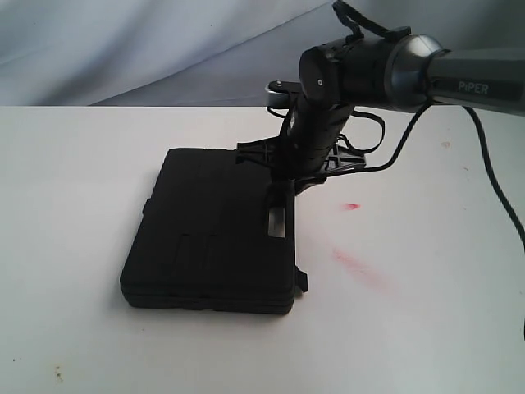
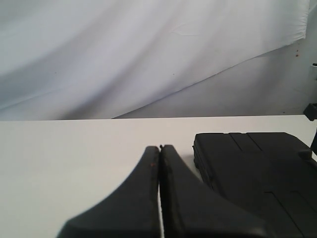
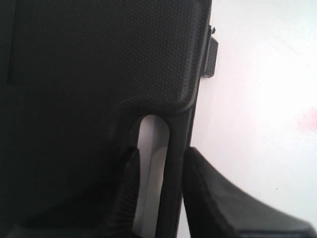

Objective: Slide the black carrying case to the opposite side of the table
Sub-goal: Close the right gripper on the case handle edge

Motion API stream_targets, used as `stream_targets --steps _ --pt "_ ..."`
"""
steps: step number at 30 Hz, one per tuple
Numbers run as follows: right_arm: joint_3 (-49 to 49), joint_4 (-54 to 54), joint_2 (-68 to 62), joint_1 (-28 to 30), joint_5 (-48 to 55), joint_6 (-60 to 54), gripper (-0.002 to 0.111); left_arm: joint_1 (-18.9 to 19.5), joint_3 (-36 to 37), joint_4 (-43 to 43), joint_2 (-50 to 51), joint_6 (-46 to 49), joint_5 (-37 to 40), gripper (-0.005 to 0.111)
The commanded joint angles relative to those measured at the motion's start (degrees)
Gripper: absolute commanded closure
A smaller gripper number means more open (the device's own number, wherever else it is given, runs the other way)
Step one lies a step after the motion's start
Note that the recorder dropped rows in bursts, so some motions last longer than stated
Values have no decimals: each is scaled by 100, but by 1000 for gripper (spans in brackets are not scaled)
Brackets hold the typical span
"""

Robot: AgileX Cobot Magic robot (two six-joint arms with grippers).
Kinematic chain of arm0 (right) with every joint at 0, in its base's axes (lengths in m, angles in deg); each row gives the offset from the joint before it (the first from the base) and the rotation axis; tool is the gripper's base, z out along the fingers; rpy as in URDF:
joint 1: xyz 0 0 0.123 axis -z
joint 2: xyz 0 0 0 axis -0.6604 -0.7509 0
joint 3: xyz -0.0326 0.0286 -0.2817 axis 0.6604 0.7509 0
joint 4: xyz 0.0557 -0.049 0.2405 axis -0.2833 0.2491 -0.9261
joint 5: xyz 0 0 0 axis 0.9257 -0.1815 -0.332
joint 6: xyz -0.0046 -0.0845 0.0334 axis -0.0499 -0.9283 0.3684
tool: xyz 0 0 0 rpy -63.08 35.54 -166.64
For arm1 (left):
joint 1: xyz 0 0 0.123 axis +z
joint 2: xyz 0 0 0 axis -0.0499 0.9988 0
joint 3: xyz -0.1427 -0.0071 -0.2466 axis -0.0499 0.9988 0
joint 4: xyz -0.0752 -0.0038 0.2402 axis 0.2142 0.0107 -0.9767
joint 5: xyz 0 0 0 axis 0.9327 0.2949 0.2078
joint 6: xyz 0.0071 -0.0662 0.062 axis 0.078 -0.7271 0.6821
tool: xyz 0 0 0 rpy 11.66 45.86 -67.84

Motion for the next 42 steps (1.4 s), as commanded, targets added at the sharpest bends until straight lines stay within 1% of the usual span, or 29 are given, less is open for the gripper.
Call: stream_targets --steps 1,22,25,27,32,42 --pt "-40 87 -190 5 -34 19 80 13 22 -4 -44 -14 -14 107" --pt "-29 7 -847 5 -413 19 80 13 22 -4 -44 -14 -14 107" --pt "-29 -4 -881 5 -404 19 83 13 22 -4 -44 -14 -14 107" --pt "-29 -4 -881 5 -404 19 88 13 22 -4 -44 -14 -14 107" --pt "-29 -17 -881 5 -363 19 108 13 22 -4 -44 -14 -14 107" --pt "-29 35 -881 5 -186 -80 108 13 22 -4 -44 -14 -14 107"
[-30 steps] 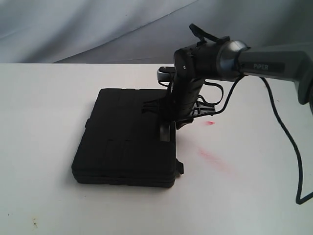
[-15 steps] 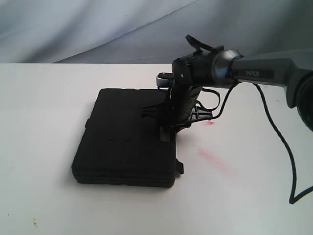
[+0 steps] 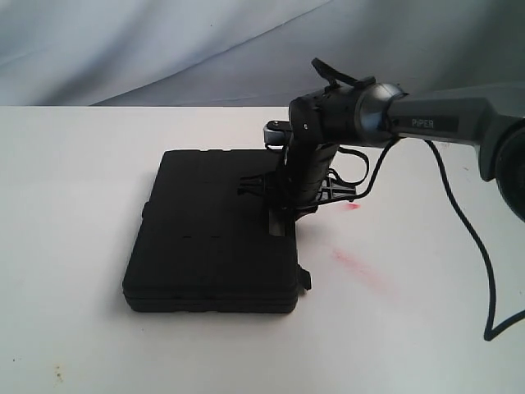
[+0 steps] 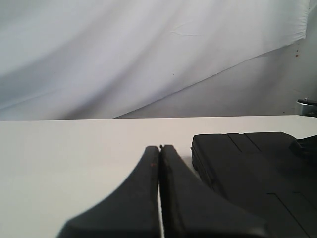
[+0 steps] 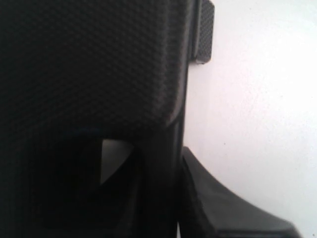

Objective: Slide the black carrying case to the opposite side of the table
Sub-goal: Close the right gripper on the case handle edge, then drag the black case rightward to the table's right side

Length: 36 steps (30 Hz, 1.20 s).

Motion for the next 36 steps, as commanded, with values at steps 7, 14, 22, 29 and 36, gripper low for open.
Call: stream_targets --steps 7,14,22,29,36 --pt "45 61 105 85 341 -339 108 13 22 -4 -44 -14 -14 107" --pt "538 146 296 339 199 -443 108 13 22 -4 -44 -14 -14 107" --pt "1373 200 652 727 -261 -569 108 13 22 -4 -44 -14 -14 107" --pt "1654 212 698 1145 -284 -823 108 13 22 -4 -44 -14 -14 107" --pt "1754 228 698 1425 -353 -1046 108 13 22 -4 -44 -14 -14 107"
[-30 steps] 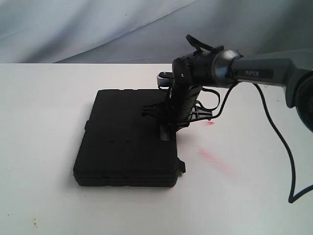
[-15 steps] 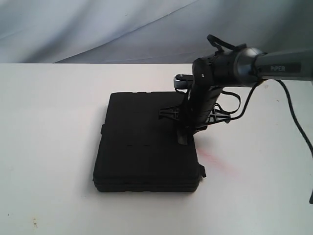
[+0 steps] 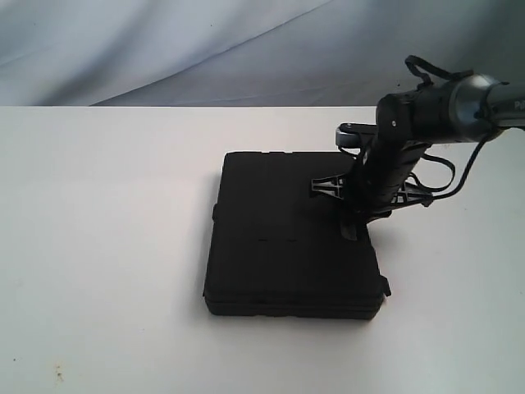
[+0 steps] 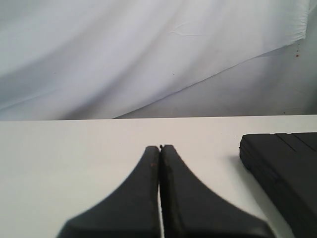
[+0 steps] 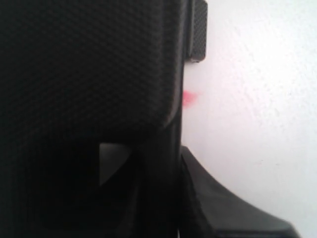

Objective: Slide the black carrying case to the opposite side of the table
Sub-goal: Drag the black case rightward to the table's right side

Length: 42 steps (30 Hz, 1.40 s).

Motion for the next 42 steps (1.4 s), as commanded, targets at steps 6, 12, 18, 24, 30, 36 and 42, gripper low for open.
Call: stream_targets --steps 6,12,18,24,30,36,42 --pt "135 251 -123 494 165 -315 108 13 22 -4 -44 -14 -14 107" --pt "135 286 -123 769 190 -461 108 13 22 -4 -44 -14 -14 107" --pt "135 311 -123 972 224 -600 108 13 22 -4 -44 -14 -14 107" --pt "135 924 -123 1031 298 -600 108 13 22 -4 -44 -14 -14 107" --pt "135 1137 -123 1031 269 -600 108 13 22 -4 -44 -14 -14 107" --pt "135 1489 -123 1053 269 -600 108 13 22 -4 -44 -14 -14 107" --pt "135 1473 -123 1326 269 -641 108 13 22 -4 -44 -14 -14 107"
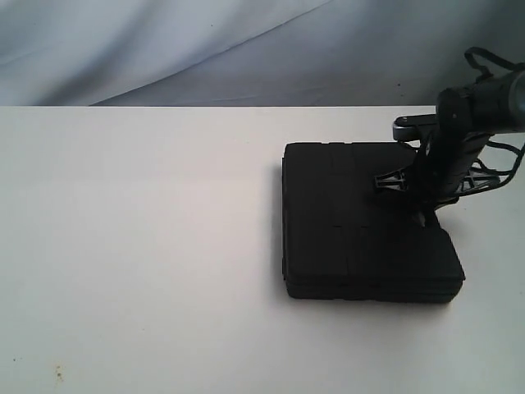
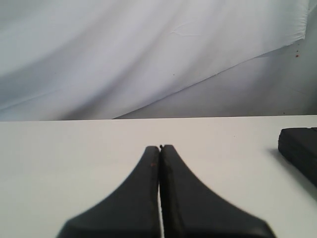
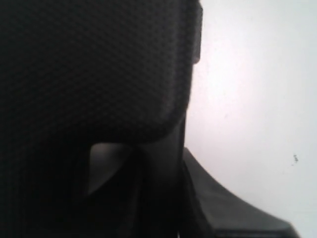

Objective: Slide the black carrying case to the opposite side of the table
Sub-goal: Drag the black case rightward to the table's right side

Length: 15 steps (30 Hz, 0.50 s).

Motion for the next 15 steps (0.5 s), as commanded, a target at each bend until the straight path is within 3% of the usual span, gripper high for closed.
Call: stream_targets --steps 1,15 --pt "113 404 -135 322 249 -164 108 13 22 -4 -31 -12 -14 107" --pt "113 460 -135 712 226 -395 108 13 22 -4 -31 -12 -14 107"
